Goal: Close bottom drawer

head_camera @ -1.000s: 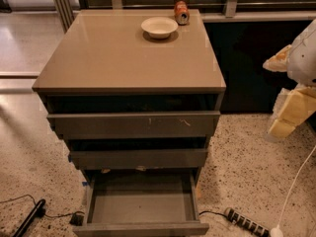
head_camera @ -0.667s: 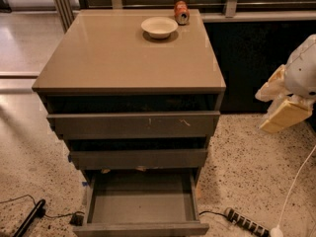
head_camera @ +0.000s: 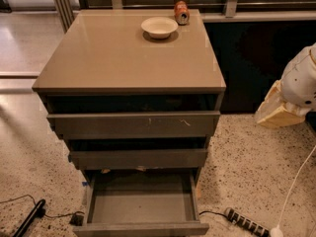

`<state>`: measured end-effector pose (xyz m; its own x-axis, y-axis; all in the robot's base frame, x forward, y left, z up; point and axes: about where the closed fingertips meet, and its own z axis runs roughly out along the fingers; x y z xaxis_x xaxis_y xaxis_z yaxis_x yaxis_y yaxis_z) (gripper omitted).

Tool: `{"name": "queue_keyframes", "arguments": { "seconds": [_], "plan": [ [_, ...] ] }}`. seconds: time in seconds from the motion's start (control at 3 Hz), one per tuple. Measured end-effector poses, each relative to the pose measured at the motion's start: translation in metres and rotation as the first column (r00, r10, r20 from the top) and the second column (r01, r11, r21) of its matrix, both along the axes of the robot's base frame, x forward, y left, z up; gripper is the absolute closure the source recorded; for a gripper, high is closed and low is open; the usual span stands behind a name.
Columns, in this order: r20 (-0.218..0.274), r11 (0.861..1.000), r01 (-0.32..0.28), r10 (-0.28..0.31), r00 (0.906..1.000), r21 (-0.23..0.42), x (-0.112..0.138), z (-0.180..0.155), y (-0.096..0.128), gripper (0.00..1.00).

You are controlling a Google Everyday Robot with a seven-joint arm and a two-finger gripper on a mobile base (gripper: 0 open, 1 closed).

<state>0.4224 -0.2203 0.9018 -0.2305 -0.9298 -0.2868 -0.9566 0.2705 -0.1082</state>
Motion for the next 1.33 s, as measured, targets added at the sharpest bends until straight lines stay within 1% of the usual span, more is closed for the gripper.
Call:
{"name": "queue_keyframes", "arguments": {
  "seconds": [0.33,0.67,1.0,1.33],
  "plan": [
    [-0.002,1.0,0.0,0.0,1.0,0.0,0.0,-0.001,0.0,1.0],
    [-0.008,1.0,0.003,-0.003,1.0,0.001,-0.003,-0.006,0.002,1.0],
    [-0.031,1.0,0.008,-0.007,0.9995,0.026,-0.017,-0.032,0.006,1.0],
    [-0.097,0.999,0.017,-0.012,0.9952,0.043,-0.037,-0.083,0.009,1.0]
  ]
}}
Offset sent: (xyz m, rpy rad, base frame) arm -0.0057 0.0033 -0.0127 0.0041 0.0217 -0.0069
